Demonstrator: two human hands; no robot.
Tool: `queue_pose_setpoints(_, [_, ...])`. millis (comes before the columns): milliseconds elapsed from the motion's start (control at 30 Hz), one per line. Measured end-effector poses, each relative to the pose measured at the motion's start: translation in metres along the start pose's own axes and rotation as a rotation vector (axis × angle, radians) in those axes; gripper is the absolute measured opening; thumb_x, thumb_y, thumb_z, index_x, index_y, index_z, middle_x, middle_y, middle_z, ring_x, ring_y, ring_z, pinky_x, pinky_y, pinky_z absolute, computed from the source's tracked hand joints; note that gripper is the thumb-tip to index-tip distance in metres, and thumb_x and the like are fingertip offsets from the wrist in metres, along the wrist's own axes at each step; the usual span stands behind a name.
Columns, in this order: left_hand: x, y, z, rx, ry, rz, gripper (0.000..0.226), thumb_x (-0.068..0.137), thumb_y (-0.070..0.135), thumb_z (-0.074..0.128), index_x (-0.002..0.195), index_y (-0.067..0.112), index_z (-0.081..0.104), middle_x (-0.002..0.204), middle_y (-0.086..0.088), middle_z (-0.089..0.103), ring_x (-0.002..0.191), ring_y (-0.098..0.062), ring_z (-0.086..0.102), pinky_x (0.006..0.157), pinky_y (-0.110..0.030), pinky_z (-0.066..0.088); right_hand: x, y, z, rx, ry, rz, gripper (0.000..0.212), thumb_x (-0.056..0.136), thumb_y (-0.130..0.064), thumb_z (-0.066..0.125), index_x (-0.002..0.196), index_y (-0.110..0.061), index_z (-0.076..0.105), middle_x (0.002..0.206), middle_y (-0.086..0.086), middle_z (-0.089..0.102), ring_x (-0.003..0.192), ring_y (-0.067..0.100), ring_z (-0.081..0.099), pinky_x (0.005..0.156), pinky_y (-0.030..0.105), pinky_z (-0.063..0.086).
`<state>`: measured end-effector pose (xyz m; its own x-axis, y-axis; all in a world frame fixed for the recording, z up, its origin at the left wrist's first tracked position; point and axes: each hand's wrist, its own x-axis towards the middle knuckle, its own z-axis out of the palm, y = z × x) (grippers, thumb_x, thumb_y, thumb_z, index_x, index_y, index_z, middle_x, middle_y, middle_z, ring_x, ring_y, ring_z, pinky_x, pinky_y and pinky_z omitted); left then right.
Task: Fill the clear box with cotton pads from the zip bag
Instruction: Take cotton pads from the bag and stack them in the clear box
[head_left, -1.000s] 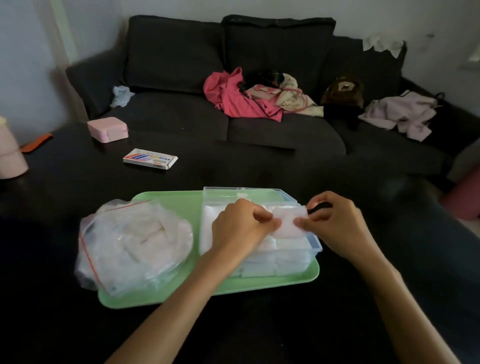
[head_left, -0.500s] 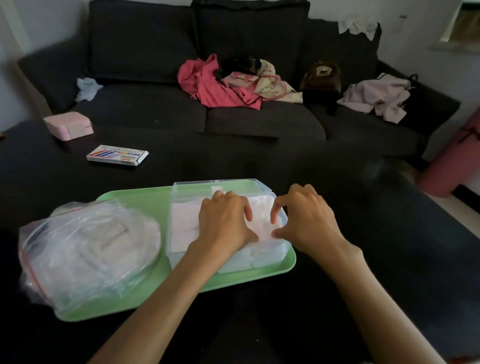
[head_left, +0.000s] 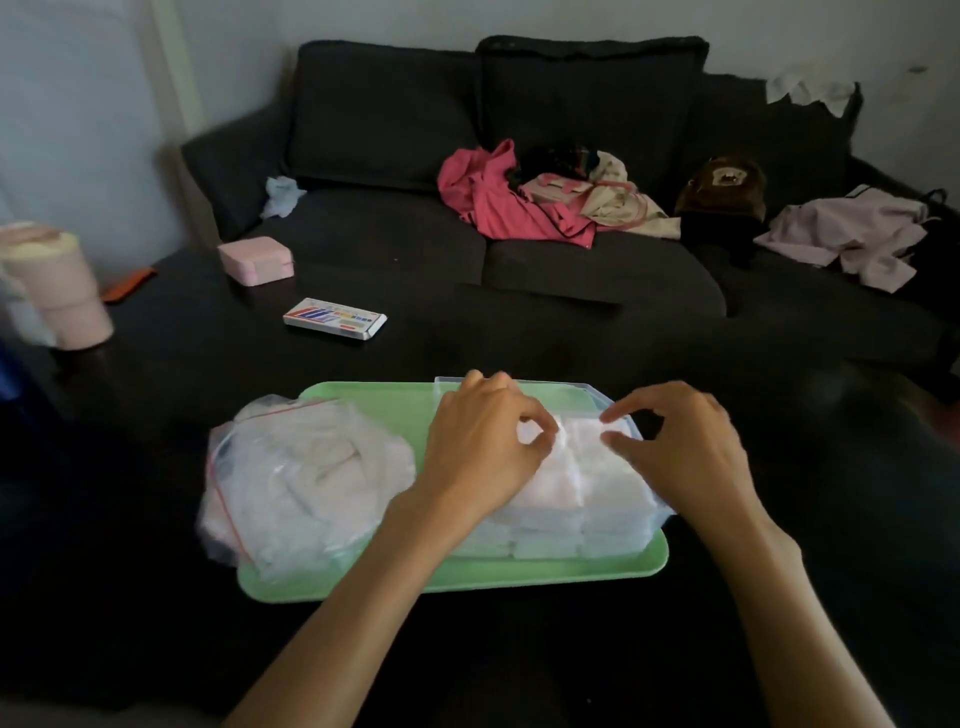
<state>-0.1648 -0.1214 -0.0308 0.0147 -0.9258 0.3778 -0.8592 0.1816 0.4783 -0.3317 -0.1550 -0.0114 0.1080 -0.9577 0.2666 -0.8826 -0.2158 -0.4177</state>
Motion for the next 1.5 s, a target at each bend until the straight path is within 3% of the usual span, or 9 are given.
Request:
queue_pose_setpoints(67, [-0.018,-0.028,-0.029,0.028,0.145,-0.087,0.009,0.085,0.033,0.065,0.09,0.036,0.072,0.093,0.013,0.058,0.092,-0.012,0.046,0.071,-0.025,0.035,-0.008,-0.032,0.011,0.157,0.097,-0.13,0.014,0.078,-0.024,0.074,0.086,-0.034,0.068,0.109,-0.009,0.061,0.107,0.013,0.052,0.072,0.026,0.037])
queue_pose_setpoints(167, [-0.053,-0.072,-0.07,0.139,0.26,-0.243,0.008,0.076,0.033,0.073,0.082,0.037,0.071,0.094,0.016,0.059,0.093,-0.013,0.048,0.076,-0.026,0.037,-0.027,-0.084,0.038,0.238,0.039,-0.319,0.016,0.08,-0.026,0.071,0.094,-0.032,0.069,0.094,-0.012,0.063,0.098,0.01,0.052,0.074,0.026,0.04])
queue_pose_setpoints(433, [-0.114,-0.133,-0.112,0.321,-0.01,-0.416,0.038,0.064,0.047,0.077,0.1,0.04,0.065,0.114,0.021,0.055,0.108,-0.009,0.046,0.085,-0.028,0.037,-0.055,-0.144,0.11,0.122,-0.194,-0.507,0.037,0.082,-0.056,0.059,0.107,-0.03,0.066,0.094,-0.011,0.067,0.101,0.012,0.046,0.086,0.028,0.035])
queue_pose_setpoints(667, [-0.12,-0.146,-0.104,0.25,-0.048,-0.436,0.047,0.069,0.05,0.074,0.111,0.039,0.057,0.119,0.02,0.053,0.111,-0.007,0.047,0.072,-0.024,0.042,-0.061,-0.164,0.137,-0.04,-0.148,-0.626,0.058,0.076,-0.074,0.046,0.105,-0.029,0.07,0.099,-0.009,0.066,0.098,0.015,0.045,0.082,0.032,0.028])
queue_pose_setpoints(967, [-0.116,-0.15,-0.106,0.19,-0.096,-0.467,0.049,0.066,0.04,0.079,0.108,0.04,0.055,0.115,0.021,0.052,0.109,-0.005,0.044,0.071,-0.025,0.038,-0.055,-0.162,0.139,0.174,-0.227,-0.423,0.027,0.086,-0.041,0.059,0.109,-0.03,0.068,0.099,-0.013,0.07,0.105,0.013,0.053,0.093,0.027,0.028])
queue_pose_setpoints(1100, [-0.116,-0.151,-0.107,0.187,-0.098,-0.474,0.05,0.064,0.04,0.079,0.108,0.04,0.055,0.113,0.021,0.052,0.107,-0.005,0.044,0.068,-0.025,0.037,-0.058,-0.166,0.143,0.025,-0.15,-0.474,0.031,0.085,-0.049,0.057,0.11,-0.032,0.065,0.099,-0.009,0.067,0.102,0.016,0.051,0.087,0.029,0.026])
queue_pose_setpoints(1233, [-0.115,-0.149,-0.107,0.218,-0.085,-0.469,0.05,0.064,0.042,0.078,0.108,0.04,0.055,0.112,0.02,0.053,0.107,-0.006,0.045,0.067,-0.025,0.039,-0.057,-0.171,0.147,-0.014,-0.129,-0.555,0.025,0.092,-0.038,0.052,0.108,-0.027,0.069,0.105,-0.003,0.061,0.101,0.02,0.048,0.082,0.029,0.025])
queue_pose_setpoints(1367, [-0.112,-0.146,-0.108,0.259,-0.07,-0.498,0.049,0.065,0.04,0.077,0.11,0.039,0.055,0.113,0.015,0.054,0.106,-0.011,0.049,0.071,-0.026,0.04,-0.049,-0.166,0.134,0.184,-0.123,-0.567,0.024,0.089,-0.028,0.059,0.101,-0.011,0.07,0.1,0.001,0.058,0.094,0.02,0.046,0.076,0.026,0.033])
queue_pose_setpoints(1500, [-0.104,-0.144,-0.111,0.272,-0.072,-0.536,0.049,0.065,0.039,0.077,0.109,0.038,0.057,0.113,0.012,0.056,0.108,-0.014,0.049,0.079,-0.029,0.035,-0.037,-0.155,0.108,0.417,-0.245,-0.404,0.017,0.087,-0.024,0.063,0.089,-0.008,0.068,0.083,0.004,0.065,0.078,0.021,0.055,0.062,0.025,0.035])
